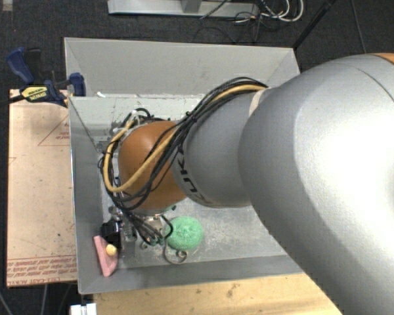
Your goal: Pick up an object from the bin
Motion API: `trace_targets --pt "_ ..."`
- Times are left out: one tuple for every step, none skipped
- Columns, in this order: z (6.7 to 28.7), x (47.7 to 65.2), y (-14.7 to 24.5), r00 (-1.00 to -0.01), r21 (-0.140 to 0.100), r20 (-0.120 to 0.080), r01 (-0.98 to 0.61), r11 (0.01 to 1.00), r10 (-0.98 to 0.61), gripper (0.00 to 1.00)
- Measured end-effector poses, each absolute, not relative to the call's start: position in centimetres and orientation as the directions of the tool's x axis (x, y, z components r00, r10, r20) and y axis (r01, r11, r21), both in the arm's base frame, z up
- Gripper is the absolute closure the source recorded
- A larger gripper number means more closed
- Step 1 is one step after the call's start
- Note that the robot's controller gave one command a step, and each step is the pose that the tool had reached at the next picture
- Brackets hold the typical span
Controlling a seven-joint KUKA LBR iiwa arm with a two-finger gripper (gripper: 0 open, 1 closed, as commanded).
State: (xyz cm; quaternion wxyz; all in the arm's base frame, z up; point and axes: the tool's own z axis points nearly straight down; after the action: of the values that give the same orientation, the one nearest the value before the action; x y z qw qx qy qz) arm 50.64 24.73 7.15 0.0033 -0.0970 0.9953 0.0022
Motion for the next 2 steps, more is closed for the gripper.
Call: trace_targets --pt "7.2 50.7 24.7 -0.981 0.004 -0.007 -0.193 0.981 -0.193 1.00" --pt "7.1 53.2 24.6 -0.975 0.003 -0.004 -0.224 0.975 -0.224 1.00"
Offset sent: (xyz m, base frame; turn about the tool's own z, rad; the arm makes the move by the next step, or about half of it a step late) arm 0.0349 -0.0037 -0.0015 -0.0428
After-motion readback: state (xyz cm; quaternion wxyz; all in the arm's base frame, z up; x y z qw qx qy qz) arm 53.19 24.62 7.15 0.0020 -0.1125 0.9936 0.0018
